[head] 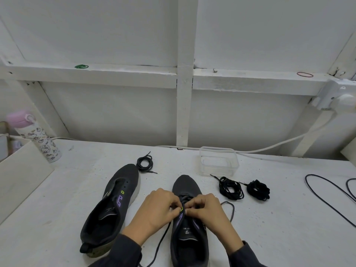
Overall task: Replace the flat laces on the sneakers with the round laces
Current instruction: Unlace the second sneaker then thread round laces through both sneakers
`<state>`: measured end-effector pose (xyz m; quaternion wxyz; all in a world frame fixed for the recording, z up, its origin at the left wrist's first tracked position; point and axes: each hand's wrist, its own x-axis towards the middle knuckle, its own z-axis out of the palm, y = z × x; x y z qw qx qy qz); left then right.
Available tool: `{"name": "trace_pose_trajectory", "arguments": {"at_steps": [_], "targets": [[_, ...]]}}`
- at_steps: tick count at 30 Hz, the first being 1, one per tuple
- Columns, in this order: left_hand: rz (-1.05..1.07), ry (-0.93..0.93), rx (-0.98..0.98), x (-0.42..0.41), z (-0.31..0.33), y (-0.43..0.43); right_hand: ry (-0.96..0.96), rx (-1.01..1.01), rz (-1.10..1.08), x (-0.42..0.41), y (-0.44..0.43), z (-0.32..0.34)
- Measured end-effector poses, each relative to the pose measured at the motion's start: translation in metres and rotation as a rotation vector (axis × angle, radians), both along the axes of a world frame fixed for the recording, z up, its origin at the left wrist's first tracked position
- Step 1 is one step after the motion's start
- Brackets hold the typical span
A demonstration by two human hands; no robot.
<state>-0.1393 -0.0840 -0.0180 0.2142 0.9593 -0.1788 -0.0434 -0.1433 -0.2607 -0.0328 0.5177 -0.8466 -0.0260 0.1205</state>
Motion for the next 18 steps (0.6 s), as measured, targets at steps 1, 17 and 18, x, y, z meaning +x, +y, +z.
{"name": "trace_pose_trajectory", "arguments": {"at_steps": [1,17,18], "targets": [[0.002,0.011,-0.012,0.001,-0.001,0.000,0.006,-0.002,0.001,0.000,0.000,0.000],[0.090,0.078,-0.350,-0.018,-0.014,0.000,-0.044,-0.204,-0.001,-0.003,0.006,-0.006],[0.097,0.056,-0.313,-0.016,-0.015,0.001,-0.068,-0.228,-0.021,-0.003,0.006,-0.005]]}}
